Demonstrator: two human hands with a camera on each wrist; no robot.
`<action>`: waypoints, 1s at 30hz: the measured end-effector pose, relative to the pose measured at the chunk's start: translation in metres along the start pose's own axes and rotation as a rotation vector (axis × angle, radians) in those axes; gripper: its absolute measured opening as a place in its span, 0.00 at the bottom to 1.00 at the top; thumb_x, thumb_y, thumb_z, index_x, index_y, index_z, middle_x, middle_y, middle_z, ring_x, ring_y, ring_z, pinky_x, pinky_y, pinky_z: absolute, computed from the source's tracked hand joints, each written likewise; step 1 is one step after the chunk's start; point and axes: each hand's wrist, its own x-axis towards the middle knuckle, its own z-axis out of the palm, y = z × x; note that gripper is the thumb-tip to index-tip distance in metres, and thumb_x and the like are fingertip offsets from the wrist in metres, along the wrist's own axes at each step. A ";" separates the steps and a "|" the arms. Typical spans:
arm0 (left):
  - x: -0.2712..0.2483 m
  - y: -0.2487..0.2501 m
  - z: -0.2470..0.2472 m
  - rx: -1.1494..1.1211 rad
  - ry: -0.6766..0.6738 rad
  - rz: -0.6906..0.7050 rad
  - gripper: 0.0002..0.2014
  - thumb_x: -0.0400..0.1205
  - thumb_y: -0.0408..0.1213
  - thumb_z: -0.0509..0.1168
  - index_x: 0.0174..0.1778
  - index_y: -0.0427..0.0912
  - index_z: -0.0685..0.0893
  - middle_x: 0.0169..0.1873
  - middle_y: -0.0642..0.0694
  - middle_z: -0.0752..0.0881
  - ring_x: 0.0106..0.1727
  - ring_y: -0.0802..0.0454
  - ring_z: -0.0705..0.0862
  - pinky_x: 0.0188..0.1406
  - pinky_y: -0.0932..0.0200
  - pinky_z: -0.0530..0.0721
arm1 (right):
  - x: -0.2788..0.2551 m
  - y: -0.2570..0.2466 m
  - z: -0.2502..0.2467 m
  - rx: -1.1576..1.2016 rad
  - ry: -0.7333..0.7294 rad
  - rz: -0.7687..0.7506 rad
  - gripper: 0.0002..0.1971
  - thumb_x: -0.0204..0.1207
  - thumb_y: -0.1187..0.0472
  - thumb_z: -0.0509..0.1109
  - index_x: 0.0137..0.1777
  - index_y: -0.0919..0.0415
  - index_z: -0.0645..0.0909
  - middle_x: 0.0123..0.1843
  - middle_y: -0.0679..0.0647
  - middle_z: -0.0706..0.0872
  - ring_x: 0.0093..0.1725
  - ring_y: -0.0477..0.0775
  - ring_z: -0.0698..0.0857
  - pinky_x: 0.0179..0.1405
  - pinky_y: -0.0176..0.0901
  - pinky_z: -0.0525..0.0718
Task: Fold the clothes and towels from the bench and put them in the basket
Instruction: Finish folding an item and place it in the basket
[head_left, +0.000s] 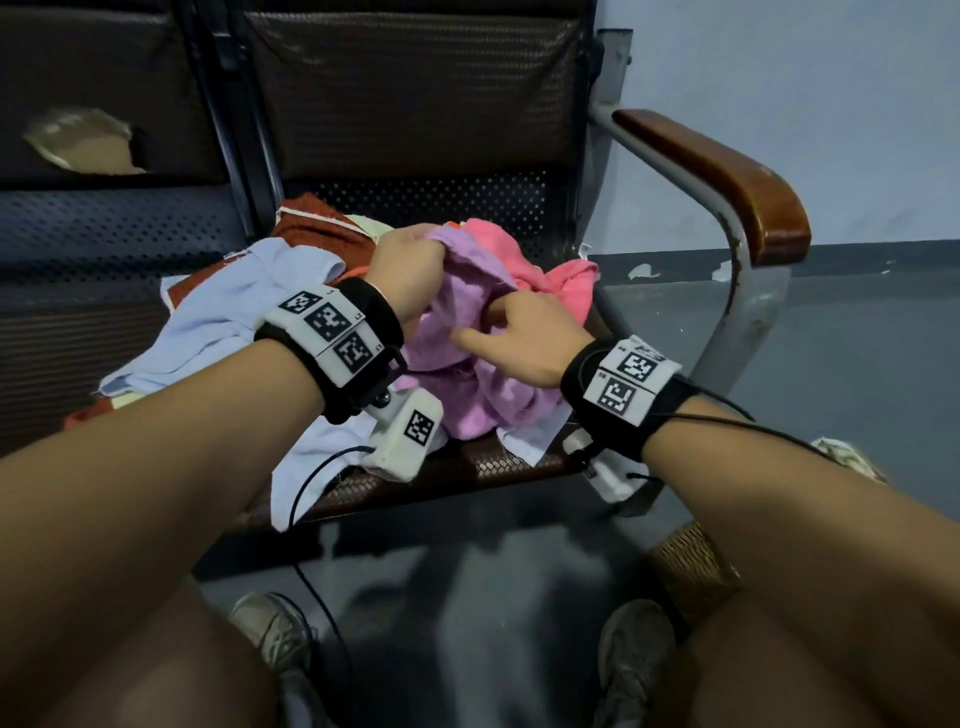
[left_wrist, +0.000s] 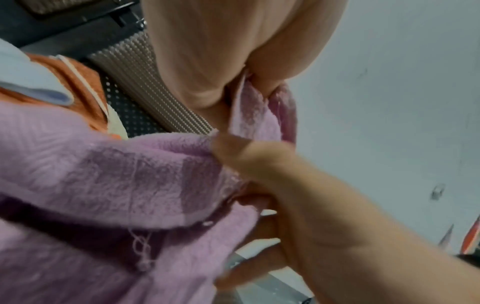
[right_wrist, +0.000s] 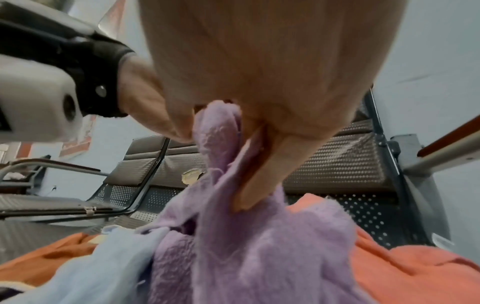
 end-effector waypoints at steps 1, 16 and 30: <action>-0.003 0.002 0.002 -0.031 -0.020 0.006 0.18 0.81 0.18 0.53 0.43 0.37 0.87 0.30 0.53 0.88 0.27 0.69 0.84 0.31 0.75 0.79 | 0.003 -0.002 0.004 -0.012 0.042 0.027 0.27 0.74 0.32 0.69 0.36 0.59 0.83 0.33 0.53 0.87 0.34 0.55 0.85 0.37 0.50 0.82; 0.011 -0.003 -0.018 -0.137 0.054 -0.007 0.14 0.84 0.23 0.56 0.46 0.40 0.86 0.29 0.40 0.88 0.24 0.53 0.87 0.21 0.64 0.82 | 0.029 0.005 -0.015 0.741 0.362 0.104 0.16 0.83 0.56 0.65 0.43 0.66 0.89 0.42 0.61 0.93 0.41 0.52 0.88 0.48 0.51 0.87; 0.031 -0.014 -0.050 -0.054 0.180 -0.013 0.14 0.86 0.27 0.58 0.64 0.37 0.83 0.56 0.36 0.87 0.57 0.39 0.88 0.56 0.49 0.89 | -0.002 0.039 -0.007 -0.128 -0.213 0.111 0.19 0.84 0.55 0.68 0.37 0.68 0.85 0.33 0.62 0.86 0.31 0.58 0.82 0.37 0.50 0.86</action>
